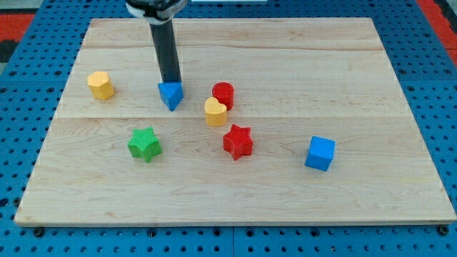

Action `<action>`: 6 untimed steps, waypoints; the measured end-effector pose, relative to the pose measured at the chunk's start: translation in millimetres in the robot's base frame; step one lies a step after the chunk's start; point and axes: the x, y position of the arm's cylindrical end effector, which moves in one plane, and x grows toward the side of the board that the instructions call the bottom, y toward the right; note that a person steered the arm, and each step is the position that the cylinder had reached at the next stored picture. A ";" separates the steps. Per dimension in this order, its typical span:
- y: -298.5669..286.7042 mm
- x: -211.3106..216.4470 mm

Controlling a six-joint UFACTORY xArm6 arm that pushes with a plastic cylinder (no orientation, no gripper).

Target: Push the blue triangle closer to the yellow heart

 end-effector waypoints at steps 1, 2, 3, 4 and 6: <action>-35.0 -2.8; -103.1 26.9; -80.8 58.6; -67.5 49.0; -2.9 41.6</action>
